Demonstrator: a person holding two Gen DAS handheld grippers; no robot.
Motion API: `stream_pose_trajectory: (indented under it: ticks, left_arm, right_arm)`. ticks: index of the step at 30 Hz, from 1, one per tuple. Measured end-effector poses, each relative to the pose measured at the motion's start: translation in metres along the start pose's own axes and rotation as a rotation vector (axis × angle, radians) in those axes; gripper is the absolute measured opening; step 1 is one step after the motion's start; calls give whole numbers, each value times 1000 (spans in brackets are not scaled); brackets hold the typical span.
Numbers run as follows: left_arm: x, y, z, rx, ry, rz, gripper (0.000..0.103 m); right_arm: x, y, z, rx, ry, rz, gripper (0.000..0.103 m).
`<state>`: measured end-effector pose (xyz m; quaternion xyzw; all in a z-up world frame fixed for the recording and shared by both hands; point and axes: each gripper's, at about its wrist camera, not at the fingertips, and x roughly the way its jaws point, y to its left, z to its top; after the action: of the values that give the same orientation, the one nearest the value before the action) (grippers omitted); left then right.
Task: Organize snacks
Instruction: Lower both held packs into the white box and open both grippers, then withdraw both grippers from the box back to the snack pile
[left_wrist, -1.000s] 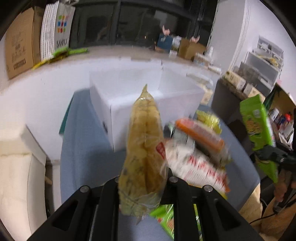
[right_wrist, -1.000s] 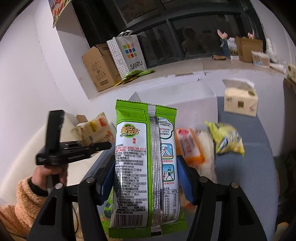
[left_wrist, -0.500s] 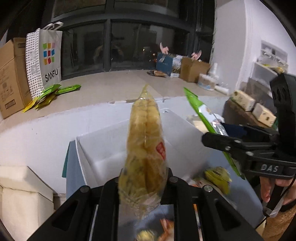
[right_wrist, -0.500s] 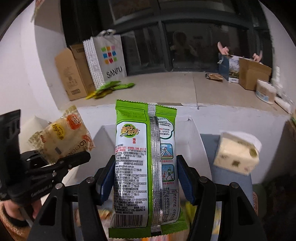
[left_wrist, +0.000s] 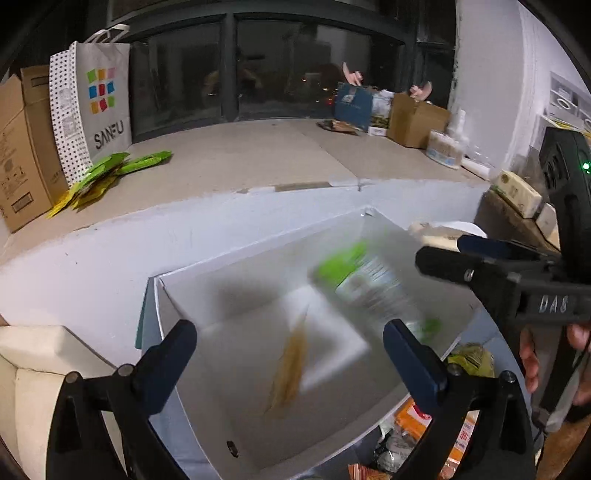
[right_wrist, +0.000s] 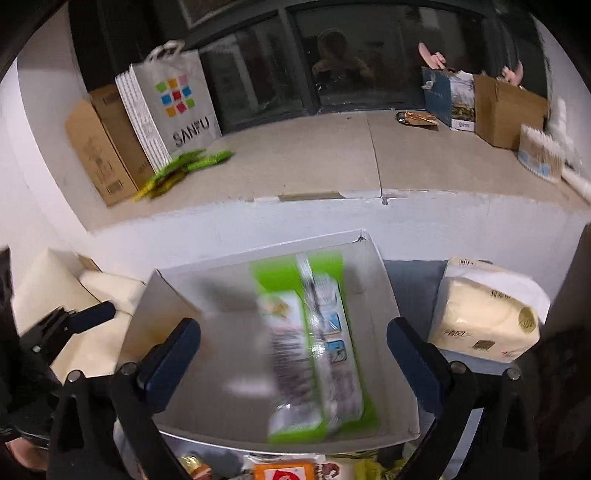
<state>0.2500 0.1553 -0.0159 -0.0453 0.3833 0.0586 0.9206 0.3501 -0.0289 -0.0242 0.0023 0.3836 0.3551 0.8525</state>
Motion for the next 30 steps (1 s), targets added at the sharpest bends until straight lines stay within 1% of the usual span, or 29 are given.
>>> stream_pose_trajectory:
  ticks: [2,5,7,11,13,14,16,17,20,22,24,26,28,29,30]
  left_arm:
    - [-2,1,-3,2,4,7,103]
    - [-16,3,-10,-22,-34,-15,103]
    - [-28,2,-14,-18,-76,-17,103]
    - [-58,-5,-26,5,-152,-49,103]
    - [-73,-9,-36,26,-202,-53,103]
    - [-81,-14,-43,51,-214,-49,103]
    - [-97,-22,-59,76,-211,-23,103]
    - [-103,-24,-65,68,-209,-19,103]
    - [-128,-30,-91,59,-221,-62,103]
    - [-141,-32,-110,30,-227,-63,103]
    - [-149,-33,-129,13,-224,-57,103]
    - [-157,-33,-151,-14,-215,-47,103]
    - [-161,-30,-169,-54,-199,-66,103]
    - [-164,-28,-178,-73,-197,-84,103]
    - [-167,-27,-185,-89,-200,-86,103]
  right_arm:
    - [-8,-6,-5,21,-22,27,103]
    - [-17,-12,-10,50,-35,63,103]
    - [-26,-17,-15,67,-46,67,103]
    - [-57,-22,-30,97,-138,76,103]
    - [-73,-20,-38,72,-137,87,103]
    - [-81,-19,-44,57,-132,99,103]
    - [-98,-14,-59,20,-138,102,103]
    - [-107,-10,-69,-9,-145,92,103]
    - [-137,4,-104,-91,-196,35,103]
    - [-150,8,-125,-119,-216,-12,103]
    - [-165,11,-151,-123,-237,-34,103]
    - [-174,10,-174,-98,-242,-23,103]
    - [-180,9,-199,-77,-230,-23,103]
    - [-183,8,-211,-70,-224,-35,103]
    - [-185,8,-219,-68,-221,-42,103]
